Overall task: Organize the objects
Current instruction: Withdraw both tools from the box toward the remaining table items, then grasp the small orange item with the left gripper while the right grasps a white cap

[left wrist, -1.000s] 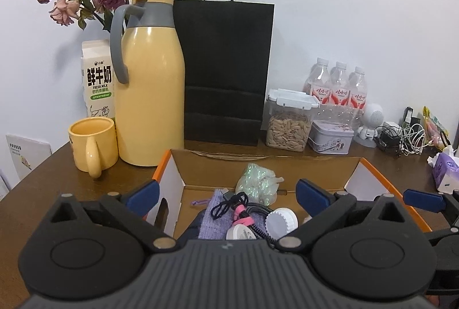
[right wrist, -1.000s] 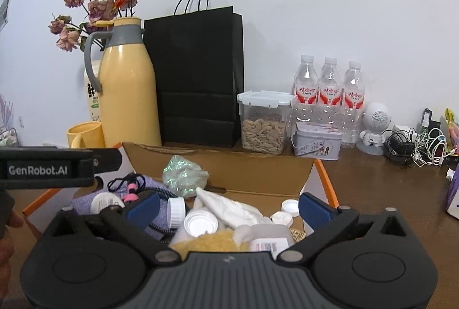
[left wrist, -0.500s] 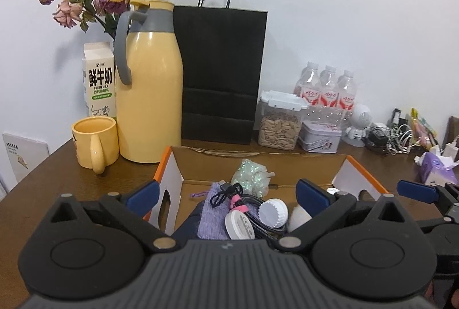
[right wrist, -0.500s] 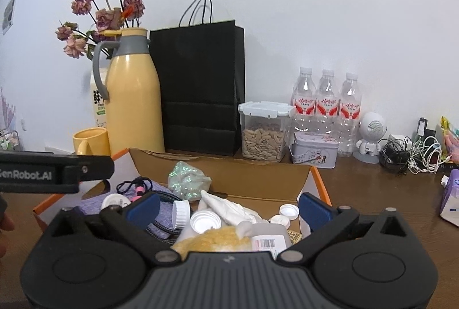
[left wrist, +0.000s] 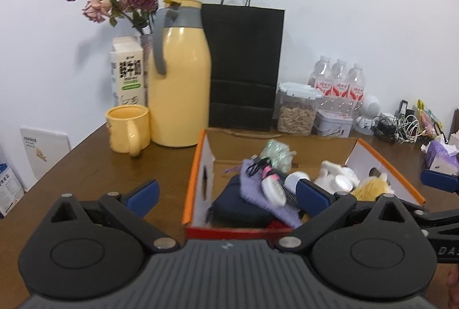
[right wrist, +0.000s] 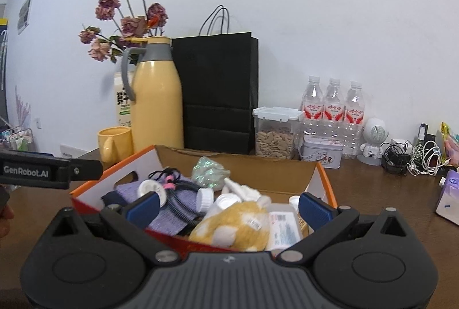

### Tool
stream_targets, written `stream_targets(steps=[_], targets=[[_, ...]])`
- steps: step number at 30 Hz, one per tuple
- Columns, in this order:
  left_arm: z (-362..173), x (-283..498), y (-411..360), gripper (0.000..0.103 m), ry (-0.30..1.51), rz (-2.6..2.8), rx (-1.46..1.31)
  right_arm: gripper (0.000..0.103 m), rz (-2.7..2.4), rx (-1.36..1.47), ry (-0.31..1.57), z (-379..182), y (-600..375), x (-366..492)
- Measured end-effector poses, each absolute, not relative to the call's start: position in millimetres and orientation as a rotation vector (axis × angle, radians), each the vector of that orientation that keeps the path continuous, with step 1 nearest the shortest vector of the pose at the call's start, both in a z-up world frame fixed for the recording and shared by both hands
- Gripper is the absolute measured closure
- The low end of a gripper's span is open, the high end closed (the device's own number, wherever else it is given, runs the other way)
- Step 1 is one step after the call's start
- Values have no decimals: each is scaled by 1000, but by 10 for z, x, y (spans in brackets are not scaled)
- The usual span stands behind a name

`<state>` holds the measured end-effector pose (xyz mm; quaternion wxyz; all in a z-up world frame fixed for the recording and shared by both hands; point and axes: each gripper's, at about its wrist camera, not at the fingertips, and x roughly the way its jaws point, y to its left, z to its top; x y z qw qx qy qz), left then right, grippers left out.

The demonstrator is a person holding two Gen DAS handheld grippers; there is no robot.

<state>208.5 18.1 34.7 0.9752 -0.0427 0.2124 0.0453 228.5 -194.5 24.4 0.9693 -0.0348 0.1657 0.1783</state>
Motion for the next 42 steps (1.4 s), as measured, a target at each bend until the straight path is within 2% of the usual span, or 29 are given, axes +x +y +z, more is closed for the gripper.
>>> stream_targets(steps=[15, 29, 36, 38, 39, 40, 42], targets=[[51, 1608, 540, 0, 576, 123, -48, 0, 477, -157, 500, -135, -1660, 1870], [-132, 1320, 852, 0, 630, 162, -119, 1, 602, -255, 597, -330, -1159, 1683], [-197, 1278, 952, 0, 641, 160, -146, 28, 659, -267, 641, -409, -945, 1765], [-202, 1269, 966, 0, 644, 160, -153, 41, 673, -260, 635, -404, -918, 1771], [-201, 1263, 967, 0, 642, 156, -154, 56, 685, -253, 632, -403, -912, 1771], [-201, 1258, 967, 0, 641, 152, -155, 64, 698, -246, 630, -401, -910, 1767], [-206, 1263, 968, 0, 642, 149, -156, 64, 699, -252, 620, -405, -906, 1745]])
